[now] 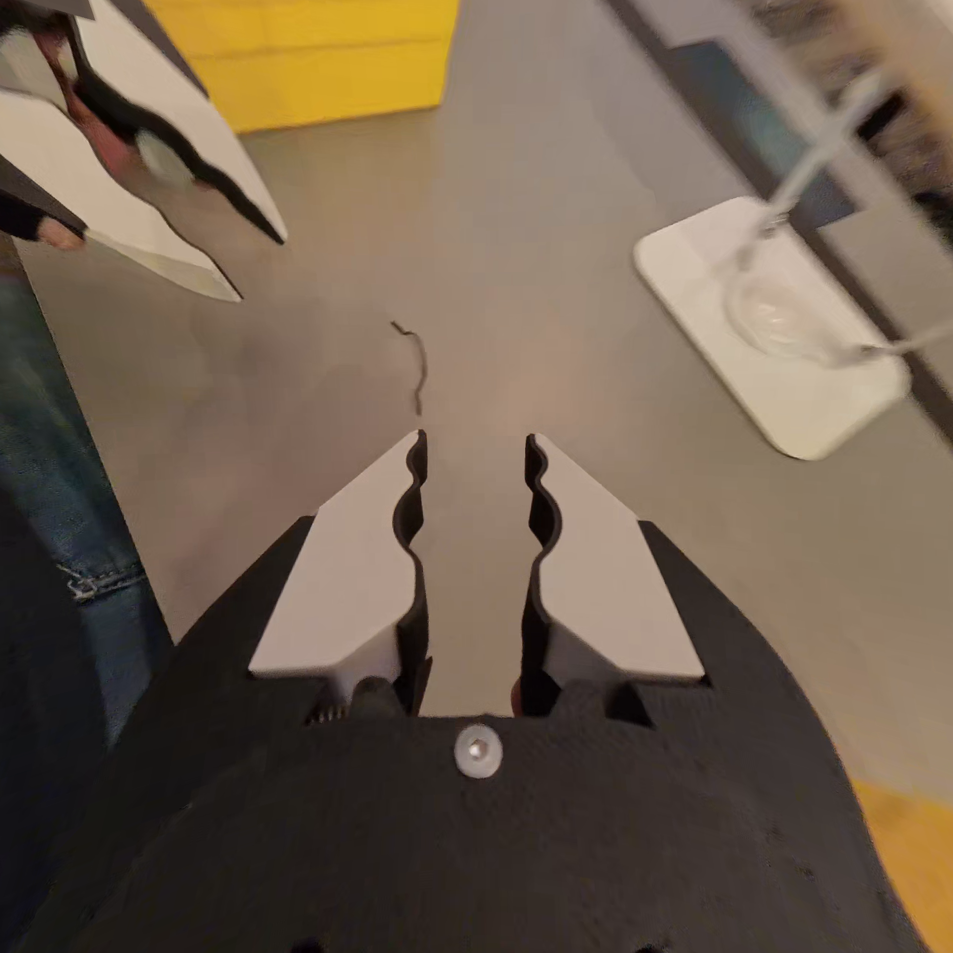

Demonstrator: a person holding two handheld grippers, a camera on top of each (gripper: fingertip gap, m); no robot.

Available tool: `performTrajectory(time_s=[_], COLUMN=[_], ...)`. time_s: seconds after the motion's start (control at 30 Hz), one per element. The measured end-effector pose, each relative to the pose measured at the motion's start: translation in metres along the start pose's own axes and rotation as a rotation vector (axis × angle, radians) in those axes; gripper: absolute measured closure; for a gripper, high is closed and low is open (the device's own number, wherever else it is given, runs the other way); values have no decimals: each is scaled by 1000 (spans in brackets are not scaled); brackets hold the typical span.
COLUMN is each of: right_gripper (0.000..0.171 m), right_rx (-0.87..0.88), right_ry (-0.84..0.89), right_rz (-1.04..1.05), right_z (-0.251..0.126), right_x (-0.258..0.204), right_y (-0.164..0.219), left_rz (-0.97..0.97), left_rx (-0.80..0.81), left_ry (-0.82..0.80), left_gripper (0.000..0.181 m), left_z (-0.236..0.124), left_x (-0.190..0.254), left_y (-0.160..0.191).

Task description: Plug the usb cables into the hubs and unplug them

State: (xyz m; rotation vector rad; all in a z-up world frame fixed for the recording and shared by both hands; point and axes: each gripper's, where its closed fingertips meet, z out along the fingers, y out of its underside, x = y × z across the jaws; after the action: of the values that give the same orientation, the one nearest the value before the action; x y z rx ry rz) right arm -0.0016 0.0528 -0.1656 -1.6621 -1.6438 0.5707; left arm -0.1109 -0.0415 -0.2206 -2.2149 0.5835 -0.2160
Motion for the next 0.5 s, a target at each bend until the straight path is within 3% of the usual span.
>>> performTrajectory(time_s=[0.13,0.23,0.4,0.5], right_gripper=[138,146,168,171], right_rx=[-101,-198,-217,-218], right_ry=[-146,-144,-150,-151], right_rz=[-17,-93,-108,-97], right_z=[78,113,133,135], right_x=[-35,-43,-49,-46], right_y=[11,27,33,32], left_rz=[-10,-11,-64,-81], left_rx=[0,9,43,66], left_ry=[11,22,69,109], left_gripper=[141,141,141,142], left_z=[4,4,3,5], left_x=[-3,-3,0,6], left_y=[1,-1,-6,-13])
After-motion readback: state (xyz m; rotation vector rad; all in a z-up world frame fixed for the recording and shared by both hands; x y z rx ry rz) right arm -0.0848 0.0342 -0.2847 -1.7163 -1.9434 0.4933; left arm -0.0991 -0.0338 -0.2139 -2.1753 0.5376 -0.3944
